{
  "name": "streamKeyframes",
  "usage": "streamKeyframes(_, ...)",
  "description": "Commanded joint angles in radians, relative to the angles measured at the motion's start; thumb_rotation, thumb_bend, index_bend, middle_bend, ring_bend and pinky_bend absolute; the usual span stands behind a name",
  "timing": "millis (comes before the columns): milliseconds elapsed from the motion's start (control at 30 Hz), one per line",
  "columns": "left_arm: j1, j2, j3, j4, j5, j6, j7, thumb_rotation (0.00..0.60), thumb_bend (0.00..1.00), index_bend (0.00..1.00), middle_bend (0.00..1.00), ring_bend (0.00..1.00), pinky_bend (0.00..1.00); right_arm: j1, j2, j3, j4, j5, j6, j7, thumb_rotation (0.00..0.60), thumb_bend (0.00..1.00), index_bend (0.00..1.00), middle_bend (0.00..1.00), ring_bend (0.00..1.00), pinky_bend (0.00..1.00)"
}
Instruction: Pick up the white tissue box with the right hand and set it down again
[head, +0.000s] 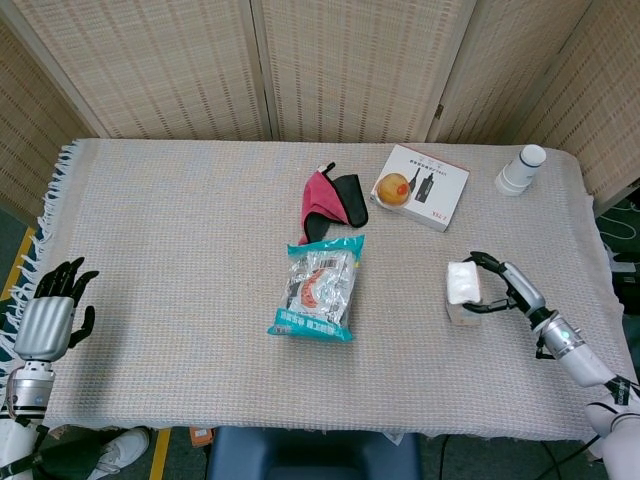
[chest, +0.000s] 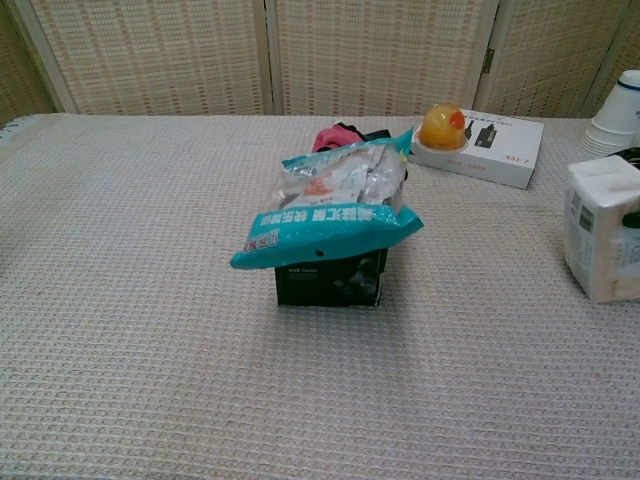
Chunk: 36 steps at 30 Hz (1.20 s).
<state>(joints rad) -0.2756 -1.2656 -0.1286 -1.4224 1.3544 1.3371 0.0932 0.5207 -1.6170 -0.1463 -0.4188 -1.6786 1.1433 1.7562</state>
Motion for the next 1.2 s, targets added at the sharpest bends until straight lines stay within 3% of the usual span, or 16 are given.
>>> streamKeyframes(33, 0.0, 0.0, 0.0, 0.0, -0.002, -0.001, 0.001, 0.6, 0.55, 0.18, 0.0, 0.0, 0.11, 0.0, 0.009, -0.006, -0.015, -0.002, -0.024, -0.014, 0.6, 0.23, 0.24, 0.38, 0.13, 0.0)
streamKeyframes(200, 0.0, 0.0, -0.001, -0.002, -0.004, 0.0, 0.004, 0.6, 0.55, 0.18, 0.0, 0.0, 0.11, 0.012, 0.042, -0.033, -0.057, -0.016, -0.081, -0.052, 0.6, 0.19, 0.04, 0.17, 0.01, 0.0)
streamKeyframes(367, -0.002, -0.002, 0.0, -0.002, -0.003, -0.003, 0.009, 0.6, 0.55, 0.18, 0.0, 0.0, 0.11, 0.016, 0.09, -0.039, -0.129, -0.012, -0.101, -0.079, 0.6, 0.1, 0.0, 0.02, 0.0, 0.0)
streamKeyframes(633, -0.002, -0.003, 0.002, -0.006, 0.0, -0.002, 0.011, 0.6, 0.55, 0.18, 0.0, 0.0, 0.11, -0.001, 0.189, -0.011, -0.276, 0.017, -0.046, -0.154, 0.6, 0.08, 0.0, 0.0, 0.0, 0.0)
streamKeyframes(800, -0.002, -0.001, 0.003, -0.011, 0.003, -0.001, 0.01, 0.6, 0.55, 0.18, 0.0, 0.0, 0.11, -0.027, 0.311, 0.008, -0.447, 0.045, 0.002, -0.247, 0.6, 0.07, 0.0, 0.0, 0.0, 0.0)
streamKeyframes(933, -0.002, 0.002, 0.004, -0.016, 0.004, -0.002, 0.009, 0.6, 0.56, 0.18, 0.0, 0.0, 0.11, -0.035, 0.43, 0.017, -0.621, 0.068, -0.001, -0.386, 0.6, 0.06, 0.0, 0.0, 0.0, 0.0)
streamKeyframes(1200, 0.0, 0.009, 0.009, -0.034, 0.012, 0.002, 0.013, 0.6, 0.55, 0.18, 0.0, 0.0, 0.11, -0.009, 0.664, 0.084, -1.036, 0.227, -0.114, -0.896, 0.6, 0.06, 0.0, 0.0, 0.0, 0.0)
